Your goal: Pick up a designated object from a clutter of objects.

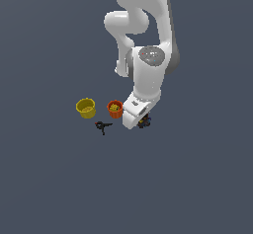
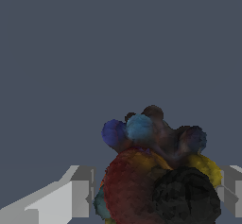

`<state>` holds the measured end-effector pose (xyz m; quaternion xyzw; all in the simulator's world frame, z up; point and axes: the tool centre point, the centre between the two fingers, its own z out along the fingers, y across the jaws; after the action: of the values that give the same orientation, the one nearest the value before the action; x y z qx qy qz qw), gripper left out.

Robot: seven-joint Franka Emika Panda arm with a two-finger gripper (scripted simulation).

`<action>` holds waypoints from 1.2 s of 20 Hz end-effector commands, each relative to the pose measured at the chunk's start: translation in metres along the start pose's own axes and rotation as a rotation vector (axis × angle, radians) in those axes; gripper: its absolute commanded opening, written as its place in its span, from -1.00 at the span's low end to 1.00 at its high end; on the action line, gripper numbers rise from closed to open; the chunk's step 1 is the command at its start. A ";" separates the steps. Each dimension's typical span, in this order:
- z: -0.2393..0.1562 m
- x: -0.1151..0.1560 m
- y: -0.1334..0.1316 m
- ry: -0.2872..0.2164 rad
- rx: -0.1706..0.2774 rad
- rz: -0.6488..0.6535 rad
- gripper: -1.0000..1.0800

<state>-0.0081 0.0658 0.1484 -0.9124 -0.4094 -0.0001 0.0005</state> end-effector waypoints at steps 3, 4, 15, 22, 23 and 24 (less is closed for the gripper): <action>-0.047 0.004 0.008 0.002 0.000 -0.001 -1.00; -0.057 0.004 0.010 0.002 0.001 -0.001 -1.00; -0.164 0.014 0.033 0.001 0.000 0.000 -1.00; -0.211 0.019 0.044 0.000 0.000 0.001 -1.00; -0.215 0.019 0.045 0.000 0.000 0.001 -1.00; -0.219 0.020 0.047 0.000 0.000 0.001 -1.00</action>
<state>0.0379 0.0500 0.3598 -0.9125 -0.4090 -0.0001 0.0005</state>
